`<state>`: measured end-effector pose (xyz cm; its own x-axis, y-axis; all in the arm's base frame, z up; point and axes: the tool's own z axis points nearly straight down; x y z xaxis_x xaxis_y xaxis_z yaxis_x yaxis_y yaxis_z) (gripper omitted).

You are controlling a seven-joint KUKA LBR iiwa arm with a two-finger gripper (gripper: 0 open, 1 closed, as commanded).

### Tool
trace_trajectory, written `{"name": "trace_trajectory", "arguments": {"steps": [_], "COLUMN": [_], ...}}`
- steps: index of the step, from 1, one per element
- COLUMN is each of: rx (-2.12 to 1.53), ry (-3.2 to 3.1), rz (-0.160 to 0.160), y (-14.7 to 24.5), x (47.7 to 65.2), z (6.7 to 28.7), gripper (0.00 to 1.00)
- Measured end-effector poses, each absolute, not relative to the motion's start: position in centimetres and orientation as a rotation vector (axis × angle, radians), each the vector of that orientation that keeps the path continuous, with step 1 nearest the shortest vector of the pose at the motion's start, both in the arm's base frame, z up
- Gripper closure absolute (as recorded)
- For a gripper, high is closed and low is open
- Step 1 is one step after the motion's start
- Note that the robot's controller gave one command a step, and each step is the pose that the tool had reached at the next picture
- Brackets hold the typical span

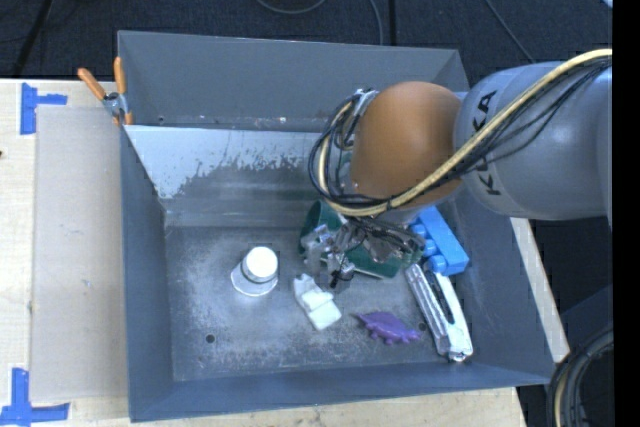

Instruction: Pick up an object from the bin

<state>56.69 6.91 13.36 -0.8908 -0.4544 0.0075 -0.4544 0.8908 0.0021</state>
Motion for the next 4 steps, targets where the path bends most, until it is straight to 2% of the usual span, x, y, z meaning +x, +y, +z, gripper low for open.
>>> {"name": "trace_trajectory", "arguments": {"steps": [1, 2, 3, 4], "rx": [0.601, 0.503, 0.953, 1.062], "ry": [-3.074, -3.093, -2.986, -2.947], "rz": [0.0, 0.001, -0.005, 0.0], "y": [5.2, 7.2, 6.1, 5.9], "x": [56.4, 57.6, 60.0, 60.4], "z": [14.1, 12.9, 11.9, 11.5], "gripper": [1.0, 1.0, 1.0, 1.0]}}
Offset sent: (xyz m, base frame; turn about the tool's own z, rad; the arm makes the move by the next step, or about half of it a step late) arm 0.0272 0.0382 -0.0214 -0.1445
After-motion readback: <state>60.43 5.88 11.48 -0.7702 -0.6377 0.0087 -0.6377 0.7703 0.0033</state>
